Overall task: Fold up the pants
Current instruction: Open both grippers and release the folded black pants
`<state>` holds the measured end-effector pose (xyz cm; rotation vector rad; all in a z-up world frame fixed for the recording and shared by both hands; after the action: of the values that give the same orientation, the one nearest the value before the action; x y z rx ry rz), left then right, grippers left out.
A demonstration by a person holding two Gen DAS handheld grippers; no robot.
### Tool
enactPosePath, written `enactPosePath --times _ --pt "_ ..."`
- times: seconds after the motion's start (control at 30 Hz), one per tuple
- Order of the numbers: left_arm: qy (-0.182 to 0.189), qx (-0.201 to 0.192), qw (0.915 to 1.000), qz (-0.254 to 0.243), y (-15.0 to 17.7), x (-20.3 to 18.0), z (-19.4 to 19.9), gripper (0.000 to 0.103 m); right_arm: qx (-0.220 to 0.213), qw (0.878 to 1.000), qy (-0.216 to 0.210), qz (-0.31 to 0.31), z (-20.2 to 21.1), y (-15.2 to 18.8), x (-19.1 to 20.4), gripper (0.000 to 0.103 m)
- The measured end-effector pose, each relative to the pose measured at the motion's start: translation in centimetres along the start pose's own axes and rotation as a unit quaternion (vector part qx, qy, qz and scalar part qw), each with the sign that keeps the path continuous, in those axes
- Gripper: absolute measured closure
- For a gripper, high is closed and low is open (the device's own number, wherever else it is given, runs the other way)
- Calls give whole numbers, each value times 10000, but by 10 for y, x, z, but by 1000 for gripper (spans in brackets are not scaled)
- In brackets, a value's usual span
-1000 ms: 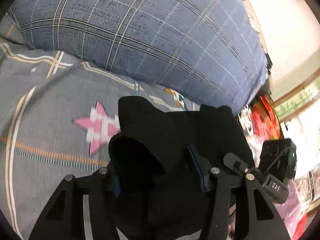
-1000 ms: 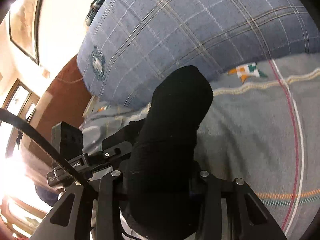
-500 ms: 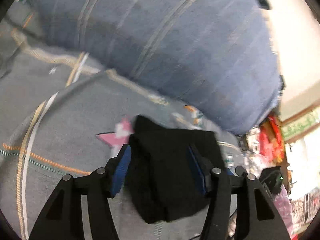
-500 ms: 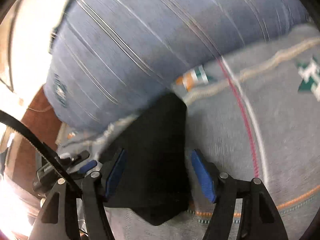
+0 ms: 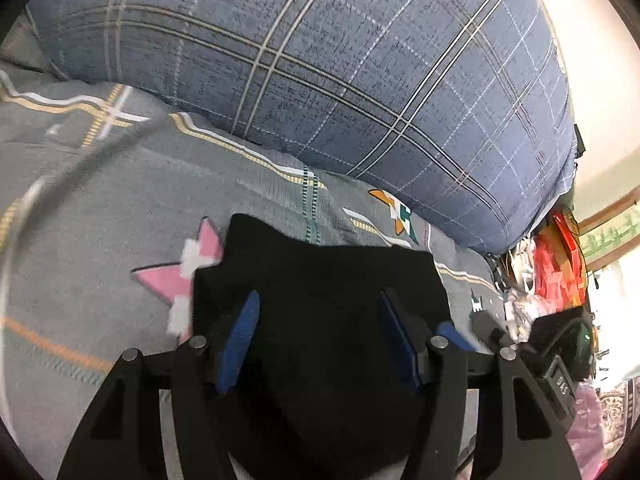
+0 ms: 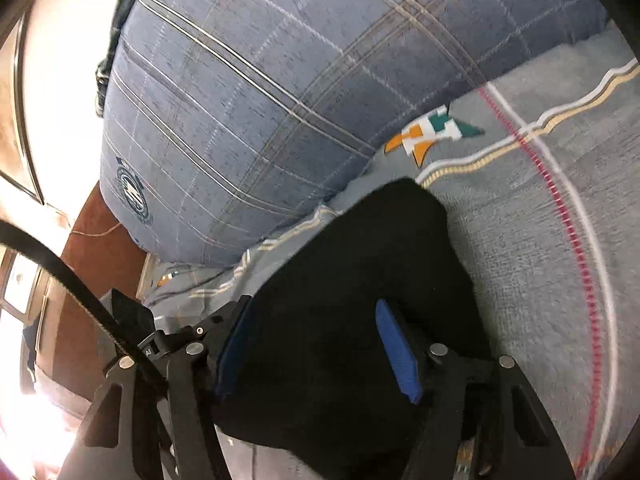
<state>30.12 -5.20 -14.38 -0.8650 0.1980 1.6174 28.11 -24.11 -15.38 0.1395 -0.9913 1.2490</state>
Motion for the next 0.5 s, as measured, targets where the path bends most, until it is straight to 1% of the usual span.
enactPosePath --times 0.03,0.1,0.13,0.2,0.23,0.3,0.33,0.4,0.43,0.47,0.5 --pt "-83 -72 9999 -127 3 -2 14 43 -193 9998 46 97 15 0 6 33" --pt "-281 -354 9981 -410 12 -6 45 42 -396 9988 63 284 38 6 16 33" --pt "-353 -469 9969 -521 17 -7 59 42 -520 9979 63 377 55 14 21 32" --pt "-613 -822 9917 -779 39 -9 96 41 -701 9963 51 484 81 34 28 31" --pt "-707 -947 9895 -835 48 -7 108 40 -804 9950 139 571 96 50 30 30" --pt "-914 -1261 9841 -859 70 -6 134 39 -927 9930 301 669 112 70 29 30" --pt "-1020 -1421 9809 -852 83 -6 145 38 -1000 9914 449 718 121 88 28 30" --pt "-1331 -1691 9726 -879 104 -3 164 38 -1073 9893 656 737 133 109 24 30" --pt "-1500 -1832 9673 -909 112 -2 171 38 -1119 9882 756 725 138 120 23 30" --pt "-1706 -1998 9601 -954 124 -2 181 36 -1161 9871 834 718 143 133 22 30" --pt "-1831 -2102 9552 -991 132 -4 188 35 -1196 9857 923 740 148 144 22 30"
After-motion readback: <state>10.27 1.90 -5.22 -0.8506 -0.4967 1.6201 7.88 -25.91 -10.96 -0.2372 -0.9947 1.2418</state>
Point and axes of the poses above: each gripper's, at about its wrist camera, not at the fingertips, and z roughly against the way its jaws point, x to its left, y to its underside, the point moved 10 cm from there along -z, roughly the way its jaws point, and after that the axes turned 3 degrees about y, right-handed, at the moved point
